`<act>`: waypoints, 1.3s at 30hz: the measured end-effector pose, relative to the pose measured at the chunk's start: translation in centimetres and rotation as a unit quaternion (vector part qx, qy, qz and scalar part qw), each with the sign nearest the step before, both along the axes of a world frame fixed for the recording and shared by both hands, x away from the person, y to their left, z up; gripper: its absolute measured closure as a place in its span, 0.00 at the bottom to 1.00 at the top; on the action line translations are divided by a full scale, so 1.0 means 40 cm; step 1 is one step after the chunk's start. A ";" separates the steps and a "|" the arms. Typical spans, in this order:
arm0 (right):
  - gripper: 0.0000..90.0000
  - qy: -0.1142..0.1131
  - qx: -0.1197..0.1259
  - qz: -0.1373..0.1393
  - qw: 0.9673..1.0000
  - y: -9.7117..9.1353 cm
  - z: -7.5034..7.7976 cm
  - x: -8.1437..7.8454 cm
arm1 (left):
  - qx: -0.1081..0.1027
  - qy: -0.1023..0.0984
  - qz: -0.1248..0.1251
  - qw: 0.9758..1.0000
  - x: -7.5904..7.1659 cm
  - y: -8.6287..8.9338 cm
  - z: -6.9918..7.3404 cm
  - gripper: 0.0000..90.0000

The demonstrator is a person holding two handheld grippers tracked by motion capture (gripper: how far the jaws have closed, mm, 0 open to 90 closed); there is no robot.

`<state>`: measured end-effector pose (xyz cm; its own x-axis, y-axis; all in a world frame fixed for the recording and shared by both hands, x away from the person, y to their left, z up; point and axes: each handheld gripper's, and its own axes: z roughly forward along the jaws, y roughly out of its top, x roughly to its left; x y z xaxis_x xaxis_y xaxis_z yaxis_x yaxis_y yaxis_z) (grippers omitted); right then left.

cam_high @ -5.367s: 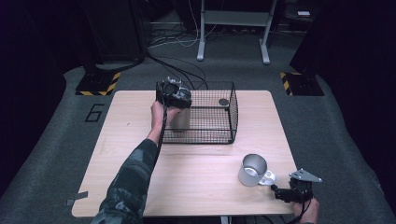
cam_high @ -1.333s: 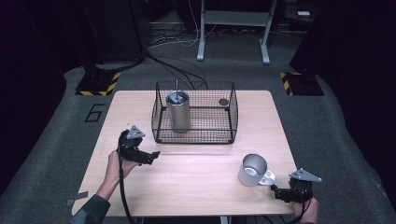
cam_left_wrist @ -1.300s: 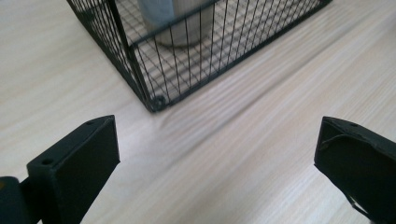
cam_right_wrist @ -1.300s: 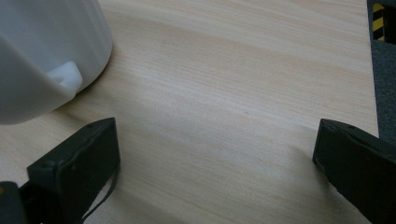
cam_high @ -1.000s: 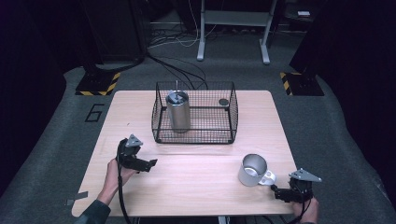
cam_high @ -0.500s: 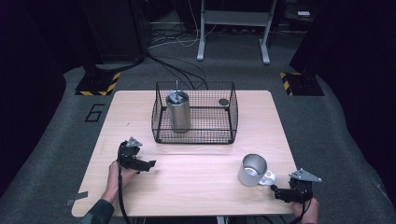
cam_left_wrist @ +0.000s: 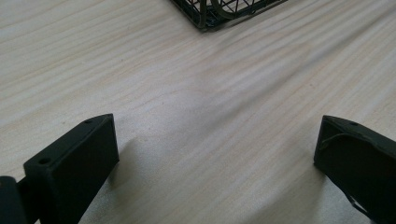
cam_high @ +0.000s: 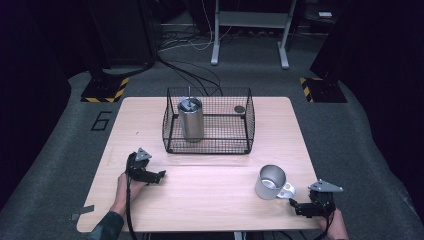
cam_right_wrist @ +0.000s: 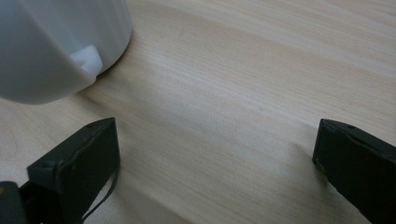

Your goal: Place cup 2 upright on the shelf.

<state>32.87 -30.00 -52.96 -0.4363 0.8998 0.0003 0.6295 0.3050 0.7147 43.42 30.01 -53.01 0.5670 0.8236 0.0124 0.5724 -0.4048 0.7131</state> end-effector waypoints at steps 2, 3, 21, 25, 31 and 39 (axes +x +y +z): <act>0.00 0.004 -0.002 -0.001 1.000 0.000 0.002 -0.001 | 0.002 0.001 -0.005 1.000 0.003 0.003 0.001 0.00; 0.00 0.005 -0.001 -0.003 1.000 0.000 0.003 -0.002 | 0.002 -0.001 -0.002 1.000 0.003 0.002 0.001 0.00; 0.00 0.017 -0.017 -0.008 1.000 -0.015 0.009 -0.023 | 0.004 -0.005 -0.013 1.000 0.013 -0.006 0.001 0.00; 0.00 0.024 -0.028 -0.011 0.999 -0.009 0.016 -0.028 | 0.005 -0.013 -0.018 1.000 0.016 -0.010 0.000 0.00; 0.00 0.026 -0.015 0.002 1.000 -0.009 0.037 -0.040 | 0.007 -0.012 -0.023 1.000 0.016 -0.011 0.001 0.00; 0.00 0.019 0.007 0.017 1.000 -0.001 0.091 -0.062 | 0.008 -0.011 -0.022 1.000 0.016 -0.010 0.001 0.00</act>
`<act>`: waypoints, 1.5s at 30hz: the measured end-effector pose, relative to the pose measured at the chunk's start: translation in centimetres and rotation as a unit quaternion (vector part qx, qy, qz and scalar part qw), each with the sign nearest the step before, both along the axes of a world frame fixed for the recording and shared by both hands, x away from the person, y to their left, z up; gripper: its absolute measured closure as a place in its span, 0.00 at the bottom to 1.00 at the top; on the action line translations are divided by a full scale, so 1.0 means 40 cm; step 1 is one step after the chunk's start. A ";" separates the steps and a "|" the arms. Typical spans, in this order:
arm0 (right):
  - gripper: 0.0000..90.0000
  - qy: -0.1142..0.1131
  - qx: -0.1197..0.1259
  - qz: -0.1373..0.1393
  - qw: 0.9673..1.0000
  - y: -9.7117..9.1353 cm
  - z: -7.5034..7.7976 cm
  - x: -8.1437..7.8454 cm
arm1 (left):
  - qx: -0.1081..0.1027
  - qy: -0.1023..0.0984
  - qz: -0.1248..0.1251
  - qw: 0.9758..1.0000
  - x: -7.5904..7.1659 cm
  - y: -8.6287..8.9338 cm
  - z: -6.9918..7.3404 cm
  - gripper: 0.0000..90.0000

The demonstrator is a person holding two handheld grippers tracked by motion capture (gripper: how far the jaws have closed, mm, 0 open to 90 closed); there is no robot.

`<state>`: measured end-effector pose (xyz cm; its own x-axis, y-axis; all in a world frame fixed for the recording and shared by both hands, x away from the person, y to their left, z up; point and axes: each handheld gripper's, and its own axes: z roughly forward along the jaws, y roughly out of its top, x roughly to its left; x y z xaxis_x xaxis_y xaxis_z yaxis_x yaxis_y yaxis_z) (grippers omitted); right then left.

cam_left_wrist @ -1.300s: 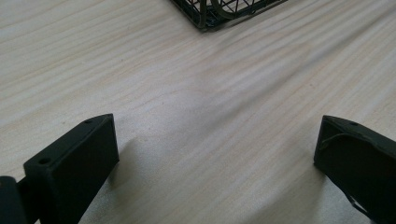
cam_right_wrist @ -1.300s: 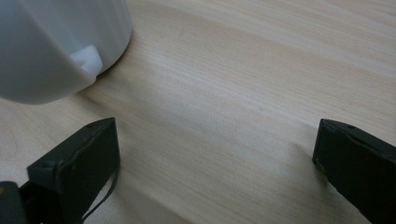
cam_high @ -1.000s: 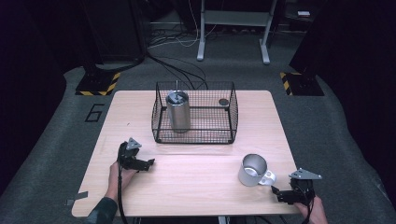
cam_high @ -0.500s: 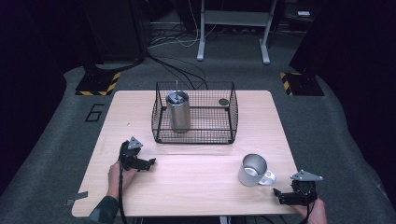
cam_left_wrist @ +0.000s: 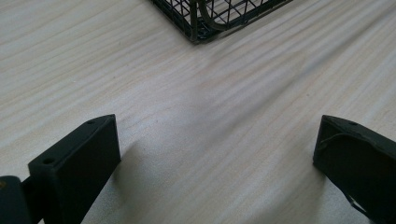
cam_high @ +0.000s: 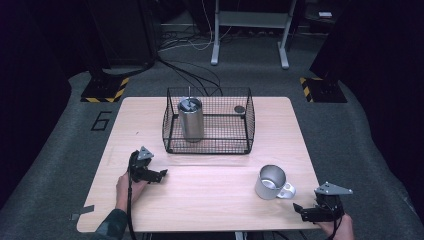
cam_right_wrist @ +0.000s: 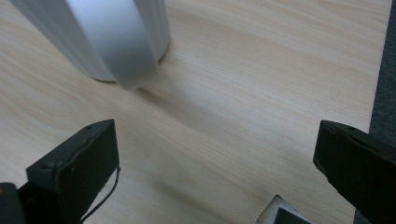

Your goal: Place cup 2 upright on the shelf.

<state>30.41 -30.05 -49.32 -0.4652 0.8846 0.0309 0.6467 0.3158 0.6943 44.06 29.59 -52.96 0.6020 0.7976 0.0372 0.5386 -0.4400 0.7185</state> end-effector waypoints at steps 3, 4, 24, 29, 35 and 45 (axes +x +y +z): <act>0.00 -0.009 0.005 0.008 1.000 0.005 0.023 -0.006 | -0.001 0.000 0.001 1.000 0.000 0.000 0.000 0.00; 0.00 -0.009 0.008 0.009 1.000 0.008 0.032 -0.008 | 0.000 0.000 0.001 1.000 0.000 0.000 0.000 0.00; 0.00 -0.038 -0.002 0.093 0.995 0.122 0.167 0.037 | -0.001 0.001 0.000 1.000 0.000 0.000 -0.001 0.00; 0.00 -0.033 -0.009 0.107 0.994 0.151 0.172 0.067 | -0.003 0.000 0.002 1.000 0.000 0.000 -0.002 0.00; 0.00 -0.024 -0.019 0.121 0.992 0.184 0.168 0.098 | -0.003 -0.001 0.002 1.000 0.000 0.000 -0.002 0.00; 0.00 -0.009 -0.033 0.130 0.991 0.224 0.156 0.133 | -0.002 0.000 0.003 1.000 0.000 0.000 -0.002 0.00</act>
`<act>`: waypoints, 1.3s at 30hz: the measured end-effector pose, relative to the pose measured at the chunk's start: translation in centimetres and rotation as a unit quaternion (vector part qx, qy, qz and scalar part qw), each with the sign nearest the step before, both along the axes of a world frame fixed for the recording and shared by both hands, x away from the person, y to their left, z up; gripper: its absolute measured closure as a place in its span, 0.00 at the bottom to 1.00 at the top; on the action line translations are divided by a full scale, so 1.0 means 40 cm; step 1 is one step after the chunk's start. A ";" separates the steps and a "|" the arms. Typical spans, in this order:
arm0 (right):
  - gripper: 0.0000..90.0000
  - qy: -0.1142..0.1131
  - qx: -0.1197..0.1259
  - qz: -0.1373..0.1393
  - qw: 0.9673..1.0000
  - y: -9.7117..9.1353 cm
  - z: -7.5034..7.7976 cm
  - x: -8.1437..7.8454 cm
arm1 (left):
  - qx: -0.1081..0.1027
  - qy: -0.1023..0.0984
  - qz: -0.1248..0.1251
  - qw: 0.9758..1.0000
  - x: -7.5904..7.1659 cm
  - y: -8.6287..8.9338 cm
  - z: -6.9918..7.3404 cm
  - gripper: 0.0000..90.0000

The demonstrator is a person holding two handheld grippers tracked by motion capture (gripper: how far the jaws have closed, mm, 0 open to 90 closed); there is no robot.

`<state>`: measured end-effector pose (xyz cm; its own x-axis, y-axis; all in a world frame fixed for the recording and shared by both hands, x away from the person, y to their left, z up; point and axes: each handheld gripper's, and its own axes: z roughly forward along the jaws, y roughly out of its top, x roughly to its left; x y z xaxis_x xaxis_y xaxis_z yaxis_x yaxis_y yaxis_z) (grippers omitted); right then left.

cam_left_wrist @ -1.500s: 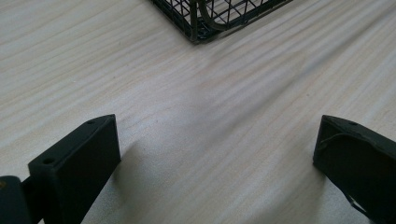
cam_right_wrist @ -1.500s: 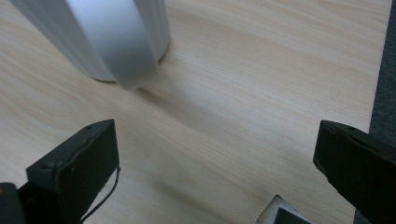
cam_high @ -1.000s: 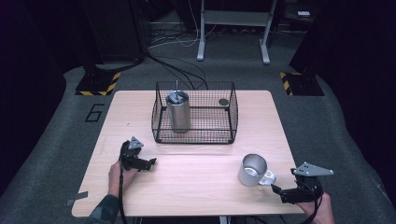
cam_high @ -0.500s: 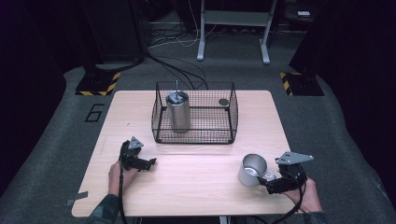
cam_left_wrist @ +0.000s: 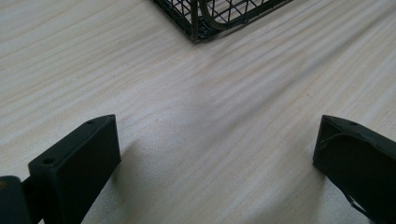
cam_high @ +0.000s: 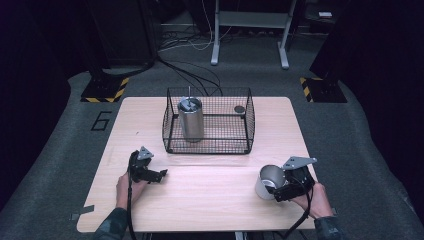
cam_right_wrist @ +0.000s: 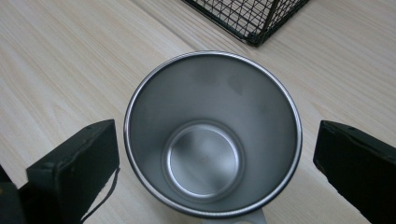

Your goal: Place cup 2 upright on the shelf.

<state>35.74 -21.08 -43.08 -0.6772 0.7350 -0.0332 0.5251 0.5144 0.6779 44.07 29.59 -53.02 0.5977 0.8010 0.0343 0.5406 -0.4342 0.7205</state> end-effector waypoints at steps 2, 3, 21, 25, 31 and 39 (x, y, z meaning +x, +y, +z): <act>0.00 0.003 -0.010 0.001 1.000 0.007 -0.003 0.006 | -0.001 0.000 -0.001 1.000 0.000 0.000 0.000 0.00; 0.00 0.000 -0.008 0.004 1.000 0.010 -0.006 0.009 | -0.001 0.000 0.000 1.000 0.000 0.000 0.000 0.00; 0.06 0.016 -0.022 0.002 1.000 0.030 -0.021 0.031 | -0.001 -0.001 0.000 1.000 0.000 0.000 -0.001 0.00; 0.06 0.012 -0.018 -0.004 1.000 0.030 -0.023 0.029 | -0.003 0.000 0.001 1.000 0.000 0.000 -0.001 0.00; 0.06 0.018 -0.014 -0.011 1.000 0.031 -0.021 0.030 | -0.002 0.000 0.000 1.000 0.000 0.000 0.000 0.00; 0.06 0.015 -0.008 -0.025 1.000 0.023 -0.011 0.029 | -0.003 0.000 0.001 1.000 0.000 0.000 -0.001 0.00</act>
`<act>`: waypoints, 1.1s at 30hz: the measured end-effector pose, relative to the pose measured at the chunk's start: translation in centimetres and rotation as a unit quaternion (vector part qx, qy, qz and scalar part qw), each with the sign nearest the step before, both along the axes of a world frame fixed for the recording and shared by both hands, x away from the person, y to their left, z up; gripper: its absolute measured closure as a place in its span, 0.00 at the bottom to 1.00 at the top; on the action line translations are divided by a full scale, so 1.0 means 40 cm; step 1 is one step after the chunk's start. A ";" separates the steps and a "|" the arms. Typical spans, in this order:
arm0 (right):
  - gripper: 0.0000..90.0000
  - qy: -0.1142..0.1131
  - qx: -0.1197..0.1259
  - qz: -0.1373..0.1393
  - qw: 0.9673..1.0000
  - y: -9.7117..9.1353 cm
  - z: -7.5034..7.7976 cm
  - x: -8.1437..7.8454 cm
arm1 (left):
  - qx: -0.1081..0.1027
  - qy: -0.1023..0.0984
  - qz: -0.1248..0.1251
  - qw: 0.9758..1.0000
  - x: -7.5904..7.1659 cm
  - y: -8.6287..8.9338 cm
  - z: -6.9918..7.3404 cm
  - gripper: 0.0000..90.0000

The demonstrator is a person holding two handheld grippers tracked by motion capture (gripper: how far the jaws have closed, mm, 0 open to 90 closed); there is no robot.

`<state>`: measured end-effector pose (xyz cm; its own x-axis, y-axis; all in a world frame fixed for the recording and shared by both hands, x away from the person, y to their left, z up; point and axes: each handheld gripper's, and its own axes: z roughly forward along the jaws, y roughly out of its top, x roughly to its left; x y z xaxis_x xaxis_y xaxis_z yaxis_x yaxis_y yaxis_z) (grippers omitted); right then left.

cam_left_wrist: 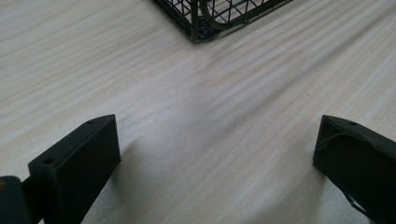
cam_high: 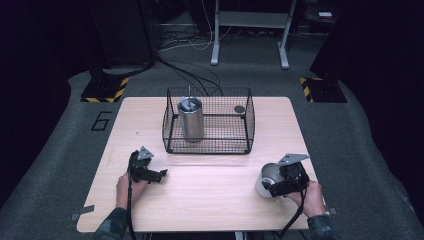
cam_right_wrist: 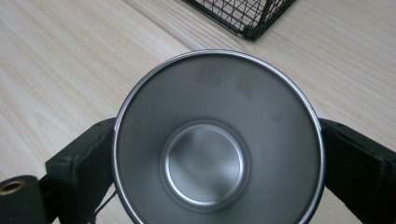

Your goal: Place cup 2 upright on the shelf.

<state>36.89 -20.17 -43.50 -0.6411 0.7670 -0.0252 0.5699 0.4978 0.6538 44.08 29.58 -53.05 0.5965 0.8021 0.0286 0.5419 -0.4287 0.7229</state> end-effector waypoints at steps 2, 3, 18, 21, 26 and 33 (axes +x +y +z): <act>0.06 -0.004 0.002 -0.001 1.000 -0.002 0.008 -0.001 | 0.000 0.000 0.000 1.000 0.000 0.000 0.000 0.00; 0.06 -0.006 0.002 -0.004 1.000 -0.001 0.012 -0.002 | 0.000 0.000 0.000 1.000 0.000 0.000 0.000 0.00; 0.06 -0.015 0.010 -0.014 1.000 0.009 0.062 0.002 | 0.000 0.000 0.001 1.000 0.000 0.000 0.000 0.00; 0.06 -0.011 0.011 -0.017 1.000 0.013 0.069 0.004 | 0.003 0.005 -0.002 1.000 0.000 0.001 0.002 0.00; 0.06 -0.013 0.012 -0.023 1.000 0.019 0.078 0.008 | 0.003 0.005 -0.002 1.000 0.000 0.001 0.002 0.00; 0.06 -0.018 0.015 -0.019 1.000 0.027 0.092 0.016 | 0.003 0.006 -0.002 1.000 0.000 0.001 0.002 0.00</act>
<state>37.52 -19.09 -39.83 -0.6109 0.7913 -0.0245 0.5643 0.4569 0.6876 44.09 29.63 -52.97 0.5993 0.8001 0.0262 0.5485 -0.4343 0.7145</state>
